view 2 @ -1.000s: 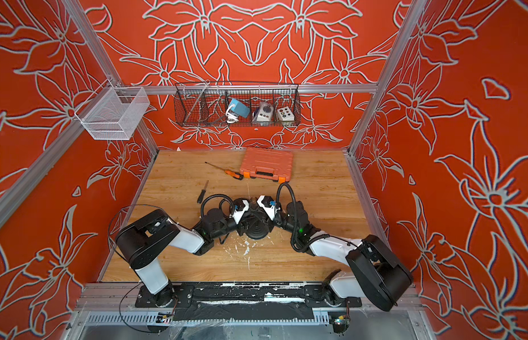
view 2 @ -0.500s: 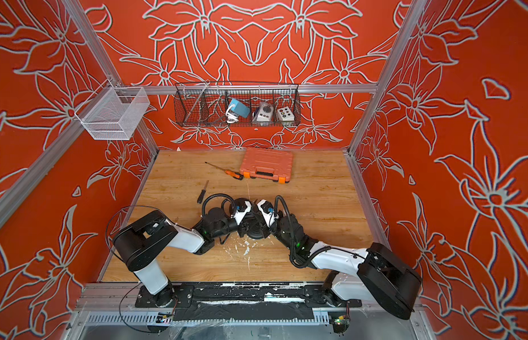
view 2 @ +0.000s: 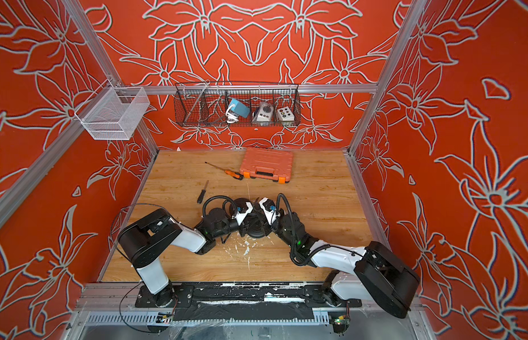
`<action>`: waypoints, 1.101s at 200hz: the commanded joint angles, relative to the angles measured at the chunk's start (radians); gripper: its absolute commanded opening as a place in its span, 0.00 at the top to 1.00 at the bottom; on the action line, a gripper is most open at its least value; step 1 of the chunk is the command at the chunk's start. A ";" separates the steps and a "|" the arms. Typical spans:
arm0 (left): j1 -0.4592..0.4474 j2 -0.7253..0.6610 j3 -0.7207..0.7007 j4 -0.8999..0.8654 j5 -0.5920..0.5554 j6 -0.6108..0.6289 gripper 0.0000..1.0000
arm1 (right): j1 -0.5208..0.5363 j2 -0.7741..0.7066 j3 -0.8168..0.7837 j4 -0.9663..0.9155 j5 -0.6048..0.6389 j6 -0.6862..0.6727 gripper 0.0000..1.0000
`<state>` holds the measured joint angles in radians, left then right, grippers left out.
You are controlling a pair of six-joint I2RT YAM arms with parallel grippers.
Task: Assemble a microphone stand
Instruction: Screw the microphone stand pole into the microphone stand base.
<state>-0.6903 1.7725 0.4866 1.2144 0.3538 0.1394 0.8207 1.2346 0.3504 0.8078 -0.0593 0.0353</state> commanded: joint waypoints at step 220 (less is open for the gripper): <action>-0.012 0.033 -0.036 0.022 -0.047 0.002 0.94 | -0.296 0.132 0.298 -0.498 -0.801 -0.300 1.00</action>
<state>-0.7006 1.7802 0.4606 1.2667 0.3149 0.1303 0.5163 1.3502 0.6643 0.2913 -0.8246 -0.2764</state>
